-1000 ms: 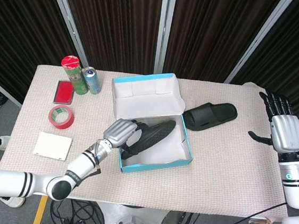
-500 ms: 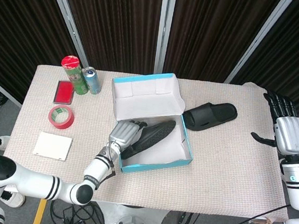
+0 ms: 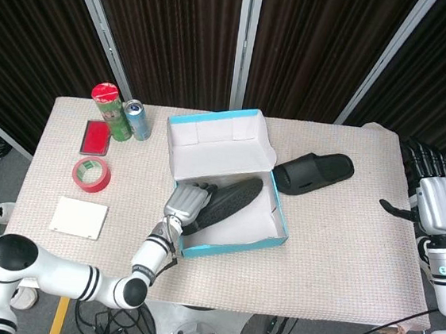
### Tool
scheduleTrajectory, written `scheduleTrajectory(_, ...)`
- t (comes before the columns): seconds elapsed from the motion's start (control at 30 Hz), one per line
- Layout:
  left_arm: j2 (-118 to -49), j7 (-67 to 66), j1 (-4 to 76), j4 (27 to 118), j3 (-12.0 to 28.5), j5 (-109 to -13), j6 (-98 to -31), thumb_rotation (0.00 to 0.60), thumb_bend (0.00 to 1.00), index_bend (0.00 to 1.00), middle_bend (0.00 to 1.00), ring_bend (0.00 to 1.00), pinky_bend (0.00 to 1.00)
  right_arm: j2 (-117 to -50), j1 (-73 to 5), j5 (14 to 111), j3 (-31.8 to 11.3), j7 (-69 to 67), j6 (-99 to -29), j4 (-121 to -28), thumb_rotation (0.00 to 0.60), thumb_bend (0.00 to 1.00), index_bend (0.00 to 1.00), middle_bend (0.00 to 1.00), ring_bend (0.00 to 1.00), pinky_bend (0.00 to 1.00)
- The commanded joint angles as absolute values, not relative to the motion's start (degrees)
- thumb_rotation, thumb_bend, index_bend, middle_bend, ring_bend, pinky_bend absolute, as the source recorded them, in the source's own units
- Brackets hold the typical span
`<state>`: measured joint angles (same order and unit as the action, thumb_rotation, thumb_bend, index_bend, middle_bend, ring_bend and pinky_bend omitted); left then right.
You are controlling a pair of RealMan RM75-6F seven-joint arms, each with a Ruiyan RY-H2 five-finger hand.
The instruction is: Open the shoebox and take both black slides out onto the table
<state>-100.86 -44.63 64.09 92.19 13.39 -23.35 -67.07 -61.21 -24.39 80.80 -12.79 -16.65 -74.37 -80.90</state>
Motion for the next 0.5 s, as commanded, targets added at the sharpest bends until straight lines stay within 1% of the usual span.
scheduleTrajectory(0.03,-101.76,-45.53,63.96,91.38,12.80,-23.29,-67.76,0.600,0.06,0.16,0.20,0.28,0.46,-61.38,-24.38,80.87,-12.70,-16.59,-74.25,-80.80,0.600,0.00,0.00,0.00,0.00,0.00)
scheduleTrajectory(0.1,-102.37,-45.83,63.73,90.94,12.38,-23.76,-67.68,0.600,0.06,0.18,0.22,0.29,0.47,-61.55,-24.35,80.95,-12.61,-16.59,-74.18,-80.79,0.600,0.00,0.00,0.00,0.00,0.00)
scheduleTrajectory(0.23,-103.65,-45.28,63.08,89.82,11.83,-25.80,-67.22,0.600,0.10,0.26,0.29,0.37,0.58,-61.65,-24.27,80.86,-12.62,-16.48,-74.09,-80.72,0.600,0.00,0.00,0.00,0.00,0.00)
scheduleTrajectory(0.3,-104.20,-45.18,62.77,89.27,11.61,-26.25,-66.96,0.600,0.13,0.29,0.33,0.40,0.60,-61.59,-24.21,80.80,-12.74,-16.64,-74.18,-80.77,0.600,0.00,0.00,0.00,0.00,0.00)
scheduleTrajectory(0.4,-104.67,-44.52,62.18,88.48,11.33,-27.31,-65.92,0.600,0.21,0.33,0.38,0.43,0.65,-61.46,-24.05,80.62,-12.88,-16.50,-74.33,-80.79,0.600,0.00,0.00,0.00,0.00,0.00)
scheduleTrajectory(0.5,-105.15,-42.67,61.36,87.14,11.10,-29.68,-64.81,0.600,0.32,0.38,0.44,0.50,0.76,-61.40,-23.93,80.41,-12.98,-16.61,-74.32,-80.89,0.600,0.00,0.00,0.00,0.00,0.00)
